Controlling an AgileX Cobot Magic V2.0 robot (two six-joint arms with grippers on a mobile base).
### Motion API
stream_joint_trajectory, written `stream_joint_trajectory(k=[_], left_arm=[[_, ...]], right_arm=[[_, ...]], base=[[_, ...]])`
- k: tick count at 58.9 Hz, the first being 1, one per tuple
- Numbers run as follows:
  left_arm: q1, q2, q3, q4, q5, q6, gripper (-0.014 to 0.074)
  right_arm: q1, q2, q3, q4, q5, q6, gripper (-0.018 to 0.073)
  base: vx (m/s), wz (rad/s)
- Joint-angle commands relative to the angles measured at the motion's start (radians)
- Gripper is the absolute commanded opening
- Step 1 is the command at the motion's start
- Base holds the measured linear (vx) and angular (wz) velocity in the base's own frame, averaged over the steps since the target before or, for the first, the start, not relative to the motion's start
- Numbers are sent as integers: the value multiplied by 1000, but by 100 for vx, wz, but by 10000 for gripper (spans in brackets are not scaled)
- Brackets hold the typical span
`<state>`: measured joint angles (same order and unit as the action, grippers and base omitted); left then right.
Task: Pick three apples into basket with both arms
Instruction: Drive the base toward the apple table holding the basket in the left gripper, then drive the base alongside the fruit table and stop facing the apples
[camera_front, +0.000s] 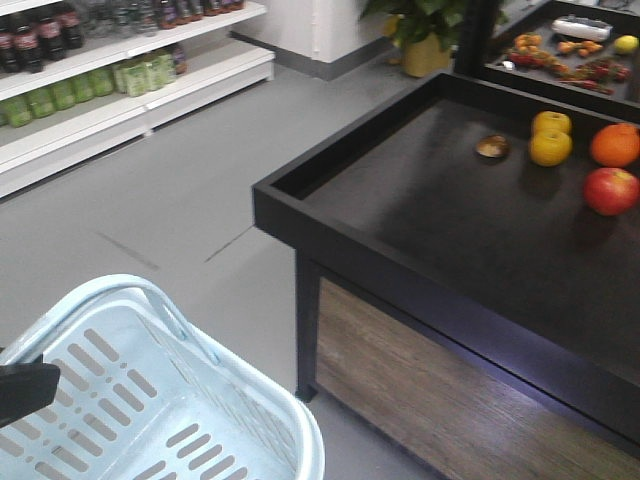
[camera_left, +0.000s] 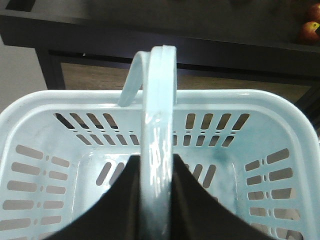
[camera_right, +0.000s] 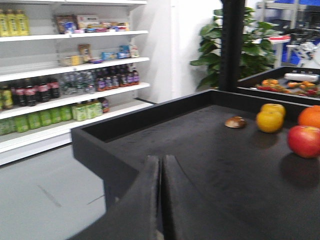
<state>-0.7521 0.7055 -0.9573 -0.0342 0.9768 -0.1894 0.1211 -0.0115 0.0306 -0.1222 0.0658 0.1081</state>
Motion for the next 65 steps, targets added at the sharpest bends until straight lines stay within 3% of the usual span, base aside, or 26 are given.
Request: stream_joint_trajectory(k=[1, 65], left_arm=[[-1, -1, -24, -5, -86, -11, -6], [-1, -1, -24, -5, -86, -11, -6]], right_arm=[[-5, -12, 9, -7, -72, -8, -5], [-5, -12, 9, -7, -72, -8, -5]], base=[[9, -44], [9, -36]])
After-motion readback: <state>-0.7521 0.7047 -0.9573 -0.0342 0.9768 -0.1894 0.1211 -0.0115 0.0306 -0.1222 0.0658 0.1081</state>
